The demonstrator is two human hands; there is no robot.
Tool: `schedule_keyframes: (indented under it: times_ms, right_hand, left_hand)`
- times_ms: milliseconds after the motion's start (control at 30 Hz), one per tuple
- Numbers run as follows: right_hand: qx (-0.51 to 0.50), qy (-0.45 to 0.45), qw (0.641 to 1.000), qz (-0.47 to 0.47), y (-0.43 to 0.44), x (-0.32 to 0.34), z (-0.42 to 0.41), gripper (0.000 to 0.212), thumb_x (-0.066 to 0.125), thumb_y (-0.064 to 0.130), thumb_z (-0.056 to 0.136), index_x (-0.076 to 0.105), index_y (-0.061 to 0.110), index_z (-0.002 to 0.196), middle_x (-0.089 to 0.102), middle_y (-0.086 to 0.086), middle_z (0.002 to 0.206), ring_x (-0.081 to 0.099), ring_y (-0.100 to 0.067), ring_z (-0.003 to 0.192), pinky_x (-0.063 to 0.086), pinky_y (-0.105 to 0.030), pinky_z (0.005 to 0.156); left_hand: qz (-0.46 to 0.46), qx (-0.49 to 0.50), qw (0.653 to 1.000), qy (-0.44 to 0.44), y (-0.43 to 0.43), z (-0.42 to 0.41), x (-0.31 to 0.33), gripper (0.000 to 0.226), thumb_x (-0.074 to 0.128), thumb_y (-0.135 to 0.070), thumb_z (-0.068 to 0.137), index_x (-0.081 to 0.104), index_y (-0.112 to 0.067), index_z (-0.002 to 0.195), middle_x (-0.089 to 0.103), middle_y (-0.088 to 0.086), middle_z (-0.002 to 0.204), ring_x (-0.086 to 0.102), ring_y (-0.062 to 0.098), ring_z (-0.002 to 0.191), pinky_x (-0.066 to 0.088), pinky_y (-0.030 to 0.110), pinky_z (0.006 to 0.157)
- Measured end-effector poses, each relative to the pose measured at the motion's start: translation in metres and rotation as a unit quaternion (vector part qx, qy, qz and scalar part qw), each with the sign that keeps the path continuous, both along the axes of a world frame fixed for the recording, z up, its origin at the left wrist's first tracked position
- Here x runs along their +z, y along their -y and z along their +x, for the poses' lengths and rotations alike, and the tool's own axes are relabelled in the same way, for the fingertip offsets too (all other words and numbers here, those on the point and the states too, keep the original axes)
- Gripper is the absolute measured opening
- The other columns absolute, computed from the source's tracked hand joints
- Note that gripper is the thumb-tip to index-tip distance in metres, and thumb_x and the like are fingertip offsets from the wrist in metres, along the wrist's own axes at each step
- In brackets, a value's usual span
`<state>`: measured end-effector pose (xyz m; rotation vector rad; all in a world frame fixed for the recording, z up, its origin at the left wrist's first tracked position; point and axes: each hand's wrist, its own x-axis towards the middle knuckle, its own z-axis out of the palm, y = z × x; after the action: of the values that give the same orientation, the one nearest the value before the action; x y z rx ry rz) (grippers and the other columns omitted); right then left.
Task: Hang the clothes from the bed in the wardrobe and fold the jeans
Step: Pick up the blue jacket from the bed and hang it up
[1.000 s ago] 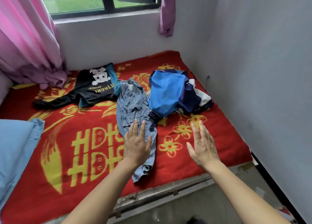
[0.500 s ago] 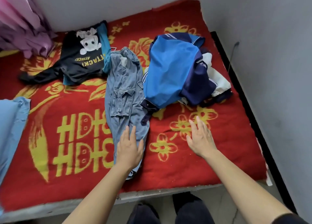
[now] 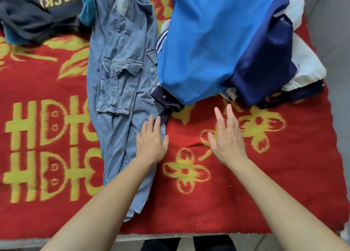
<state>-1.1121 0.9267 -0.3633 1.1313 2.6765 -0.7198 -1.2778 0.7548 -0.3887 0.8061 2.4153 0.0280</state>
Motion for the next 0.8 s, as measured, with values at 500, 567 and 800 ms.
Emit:
schedule_keyframes:
  times_ms: [500, 567, 800]
  right_hand:
    - [-0.132, -0.083, 0.988, -0.01, 0.014, -0.049, -0.053, 0.027, 0.039, 0.024, 0.088, 0.062, 0.012, 0.092, 0.066, -0.021, 0.089, 0.059, -0.043, 0.087, 0.039, -0.045, 0.075]
    - [-0.161, -0.04, 0.983, -0.075, 0.034, -0.053, -0.011, 0.025, 0.032, 0.032, 0.086, 0.046, 0.017, 0.073, 0.063, -0.024, 0.081, 0.056, -0.046, 0.082, 0.035, -0.044, 0.068]
    - [0.146, 0.199, 0.964, -0.097, 0.088, -0.06, 0.105, 0.018, 0.055, 0.0, 0.088, 0.06, 0.003, 0.104, 0.066, -0.023, 0.098, 0.067, -0.039, 0.087, 0.052, -0.042, 0.071]
  left_hand:
    - [-0.044, -0.074, 0.996, 0.026, 0.015, -0.011, -0.053, 0.07, 0.042, -0.042, 0.095, 0.012, -0.029, 0.157, -0.001, -0.007, 0.166, 0.007, 0.016, 0.151, 0.027, 0.049, 0.116]
    - [-0.033, -0.06, 0.997, 0.044, 0.016, -0.015, -0.051, 0.07, 0.044, -0.041, 0.094, 0.015, -0.03, 0.157, 0.002, -0.008, 0.165, 0.008, 0.015, 0.151, 0.028, 0.049, 0.115]
    - [0.043, 0.031, 0.995, 0.083, 0.017, -0.013, -0.041, 0.065, 0.055, -0.033, 0.092, 0.031, -0.02, 0.152, 0.024, -0.001, 0.162, 0.022, 0.019, 0.149, 0.029, 0.052, 0.114]
